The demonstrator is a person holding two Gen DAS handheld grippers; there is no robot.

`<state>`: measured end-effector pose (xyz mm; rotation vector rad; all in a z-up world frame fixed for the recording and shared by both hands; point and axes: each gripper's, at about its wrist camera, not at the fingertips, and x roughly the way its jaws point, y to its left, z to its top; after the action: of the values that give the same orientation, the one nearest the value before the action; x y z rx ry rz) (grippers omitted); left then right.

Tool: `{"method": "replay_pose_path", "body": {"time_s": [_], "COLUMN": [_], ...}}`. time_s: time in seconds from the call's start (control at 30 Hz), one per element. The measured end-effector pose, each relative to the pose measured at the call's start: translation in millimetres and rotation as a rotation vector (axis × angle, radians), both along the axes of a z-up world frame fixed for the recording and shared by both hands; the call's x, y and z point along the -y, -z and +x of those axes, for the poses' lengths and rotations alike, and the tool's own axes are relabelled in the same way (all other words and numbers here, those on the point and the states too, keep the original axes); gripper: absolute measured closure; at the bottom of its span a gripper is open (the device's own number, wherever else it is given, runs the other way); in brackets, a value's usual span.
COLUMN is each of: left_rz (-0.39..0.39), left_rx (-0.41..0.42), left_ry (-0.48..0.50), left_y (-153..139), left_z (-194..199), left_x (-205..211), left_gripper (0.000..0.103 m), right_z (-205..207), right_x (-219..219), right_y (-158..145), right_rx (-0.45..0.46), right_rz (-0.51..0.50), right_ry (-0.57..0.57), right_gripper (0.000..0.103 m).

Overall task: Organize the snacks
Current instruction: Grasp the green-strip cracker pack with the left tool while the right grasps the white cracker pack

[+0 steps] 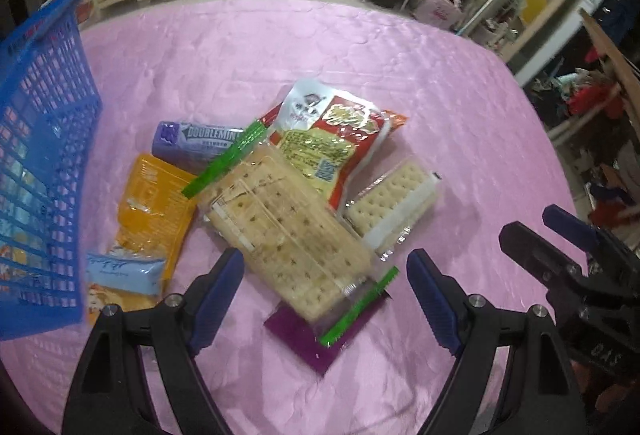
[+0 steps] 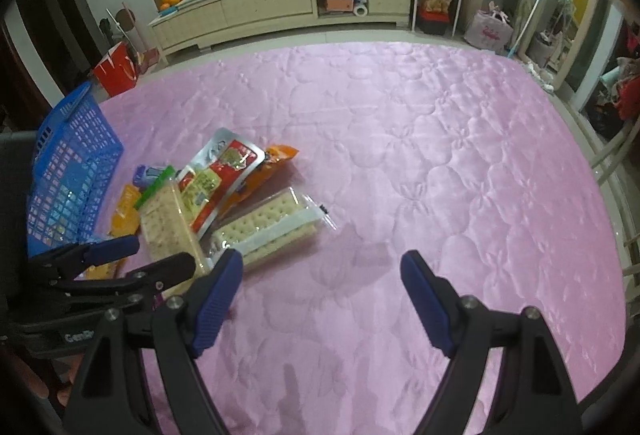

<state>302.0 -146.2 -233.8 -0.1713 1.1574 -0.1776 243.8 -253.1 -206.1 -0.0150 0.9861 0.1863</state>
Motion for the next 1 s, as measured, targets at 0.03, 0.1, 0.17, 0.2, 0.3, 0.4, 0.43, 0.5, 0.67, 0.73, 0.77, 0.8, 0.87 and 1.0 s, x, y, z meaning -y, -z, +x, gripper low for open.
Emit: {"method": "replay_pose_path", "body": {"time_s": [0.03,0.1,0.17,0.2,0.3,0.4,0.43,0.5,0.67,0.73,0.77,0.8,0.87,1.0], "left_rz": [0.003,0.009,0.022,0.033,0.071,0.070,0.066,0.053,0.044,0.038,0.040,0.044,0.061,0.079], "left_rx": [-0.008,-0.018,-0.023,-0.014,0.003,-0.024,-0.035,-0.058,-0.057,-0.057,-0.053,-0.045,-0.028,0.008], "left_ry": [-0.006,-0.020,-0.034,-0.043,-0.074,-0.101,-0.101,-0.094,-0.060,-0.027,-0.016,-0.001,0.029,0.078], "left_y": [3.8,10.5,16.3,18.4,18.2,22.7,24.1,27.5,28.7,27.1,26.6,25.0,21.1,12.4], "left_z": [2.7,7.2,10.6,12.1,18.0,24.3,24.8,24.8,14.2,8.7,5.0,0.2,-6.4,-20.6], "left_x": [0.3,0.9,2.2,2.4,3.8,0.6,0.0,0.0,-8.2,-8.2,-8.9,-9.2,-10.2,-15.6], "left_gripper": [0.021,0.021,0.021,0.021,0.021,0.021,0.021,0.021,0.030,0.032,0.032,0.032,0.032,0.032], "right_z": [1.8,4.9,6.9,7.2,8.0,7.7,7.6,6.5,3.0,1.8,1.8,2.1,2.7,11.4], "right_x": [-0.9,-0.7,-0.1,0.4,0.8,2.6,3.3,4.3,4.3,3.4,2.4,1.5,-0.7,-3.3], "right_y": [2.7,7.3,11.2,12.5,15.8,17.5,17.6,17.0,17.6,18.0,17.9,18.2,18.7,21.7], "right_rx": [-0.005,-0.015,-0.024,-0.027,-0.037,-0.050,-0.053,-0.054,-0.062,-0.058,-0.059,-0.060,-0.067,-0.104], "right_rz": [0.000,0.004,0.012,0.015,0.021,0.036,0.040,0.042,0.043,0.042,0.043,0.048,0.061,0.105], "right_ry": [-0.003,-0.004,0.000,0.002,0.003,0.003,0.003,0.004,-0.009,-0.020,-0.028,-0.040,-0.042,-0.017], "right_gripper": [0.018,0.018,0.018,0.018,0.018,0.018,0.018,0.018,0.018,0.018,0.018,0.018,0.018,0.018]}}
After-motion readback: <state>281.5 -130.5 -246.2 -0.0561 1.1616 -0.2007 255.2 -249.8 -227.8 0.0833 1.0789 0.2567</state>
